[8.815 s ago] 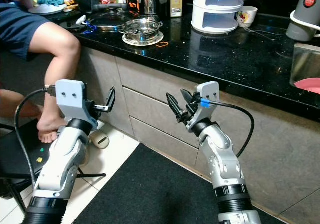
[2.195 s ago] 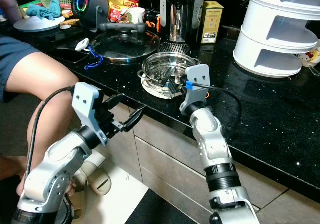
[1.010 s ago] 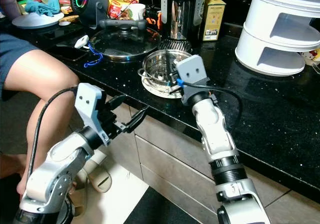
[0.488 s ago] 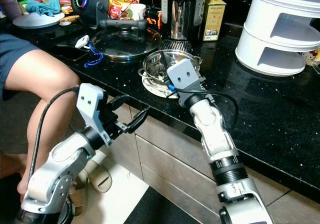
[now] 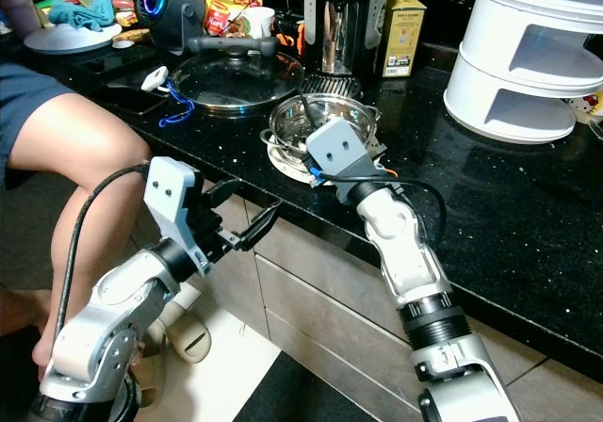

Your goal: Kitchen organization

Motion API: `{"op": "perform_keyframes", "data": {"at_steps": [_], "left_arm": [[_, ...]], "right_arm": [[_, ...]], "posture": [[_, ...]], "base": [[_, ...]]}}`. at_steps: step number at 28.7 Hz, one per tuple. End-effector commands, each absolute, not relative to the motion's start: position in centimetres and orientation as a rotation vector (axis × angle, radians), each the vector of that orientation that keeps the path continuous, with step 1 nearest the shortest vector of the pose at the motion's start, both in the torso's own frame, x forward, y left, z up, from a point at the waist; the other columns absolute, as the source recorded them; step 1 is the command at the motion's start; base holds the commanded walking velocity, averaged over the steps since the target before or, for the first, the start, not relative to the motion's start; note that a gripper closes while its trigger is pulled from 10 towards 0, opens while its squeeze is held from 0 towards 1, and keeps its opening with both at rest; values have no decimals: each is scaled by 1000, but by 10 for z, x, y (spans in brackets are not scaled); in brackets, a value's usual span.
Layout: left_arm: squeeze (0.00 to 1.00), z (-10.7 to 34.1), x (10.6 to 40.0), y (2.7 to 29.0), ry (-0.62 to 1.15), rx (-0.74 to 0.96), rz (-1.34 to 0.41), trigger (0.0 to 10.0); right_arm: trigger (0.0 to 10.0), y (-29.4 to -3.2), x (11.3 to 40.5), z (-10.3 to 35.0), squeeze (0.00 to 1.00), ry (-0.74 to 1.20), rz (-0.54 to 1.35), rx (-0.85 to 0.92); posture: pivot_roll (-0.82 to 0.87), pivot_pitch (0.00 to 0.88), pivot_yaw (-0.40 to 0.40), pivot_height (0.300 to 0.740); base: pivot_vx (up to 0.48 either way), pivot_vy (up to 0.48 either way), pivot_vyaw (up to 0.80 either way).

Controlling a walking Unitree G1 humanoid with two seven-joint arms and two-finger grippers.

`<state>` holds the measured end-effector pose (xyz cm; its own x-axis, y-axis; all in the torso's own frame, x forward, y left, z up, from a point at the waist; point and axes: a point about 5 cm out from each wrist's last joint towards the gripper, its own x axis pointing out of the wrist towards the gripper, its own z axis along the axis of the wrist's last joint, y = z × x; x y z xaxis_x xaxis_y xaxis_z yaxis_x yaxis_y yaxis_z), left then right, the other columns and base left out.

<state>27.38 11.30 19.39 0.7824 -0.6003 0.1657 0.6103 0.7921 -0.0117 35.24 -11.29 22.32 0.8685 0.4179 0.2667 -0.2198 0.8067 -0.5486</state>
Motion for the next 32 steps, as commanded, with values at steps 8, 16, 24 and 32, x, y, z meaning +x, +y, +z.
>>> {"op": "perform_keyframes", "data": {"at_steps": [8,16,24,32], "left_arm": [[0,197,273,110,-171,-57,-662,10000],[0,197,273,109,-173,-57,-661,10000],[0,197,273,109,-172,-57,-661,10000],[0,199,275,108,-184,-57,-663,10000]], "right_arm": [[0,-114,353,228,0,-407,319,-585],[0,-118,355,230,0,-404,294,-595],[0,-121,356,230,0,-398,268,-602],[0,-136,361,237,0,-395,174,-518]], "posture": [[54,65,-22,740],[52,65,-20,740],[51,63,-21,740],[52,54,-19,740]], "base": [[0,0,0],[0,0,0],[0,0,0],[0,0,0]]}}
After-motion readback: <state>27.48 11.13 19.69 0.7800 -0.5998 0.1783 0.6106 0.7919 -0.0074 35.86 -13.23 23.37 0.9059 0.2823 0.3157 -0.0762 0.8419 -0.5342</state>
